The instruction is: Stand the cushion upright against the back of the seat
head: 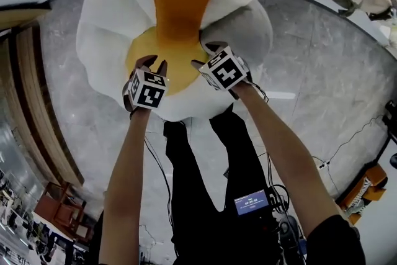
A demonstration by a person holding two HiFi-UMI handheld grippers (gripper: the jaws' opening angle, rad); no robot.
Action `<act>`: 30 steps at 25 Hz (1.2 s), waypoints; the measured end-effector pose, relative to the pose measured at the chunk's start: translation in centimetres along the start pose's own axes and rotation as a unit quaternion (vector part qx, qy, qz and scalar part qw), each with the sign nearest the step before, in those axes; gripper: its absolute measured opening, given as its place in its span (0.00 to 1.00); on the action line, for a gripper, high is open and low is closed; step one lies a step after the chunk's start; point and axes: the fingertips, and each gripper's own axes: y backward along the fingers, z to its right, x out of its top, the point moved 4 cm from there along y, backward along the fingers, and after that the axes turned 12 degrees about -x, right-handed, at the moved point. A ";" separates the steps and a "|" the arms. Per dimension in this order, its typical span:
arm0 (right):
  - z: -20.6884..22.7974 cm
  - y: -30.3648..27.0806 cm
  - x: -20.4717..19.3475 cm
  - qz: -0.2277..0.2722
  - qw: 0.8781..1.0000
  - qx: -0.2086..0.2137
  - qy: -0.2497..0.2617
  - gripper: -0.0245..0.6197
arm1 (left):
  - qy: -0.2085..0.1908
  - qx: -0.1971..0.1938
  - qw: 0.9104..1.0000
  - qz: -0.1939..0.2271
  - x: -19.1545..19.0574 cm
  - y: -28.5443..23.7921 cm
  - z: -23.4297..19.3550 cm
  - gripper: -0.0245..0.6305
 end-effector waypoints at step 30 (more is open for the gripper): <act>-23.1 34.9 7.3 0.100 0.988 -0.033 0.110 0.08 | -0.003 -0.083 0.971 0.223 -1.7 36.0 17.4 0.06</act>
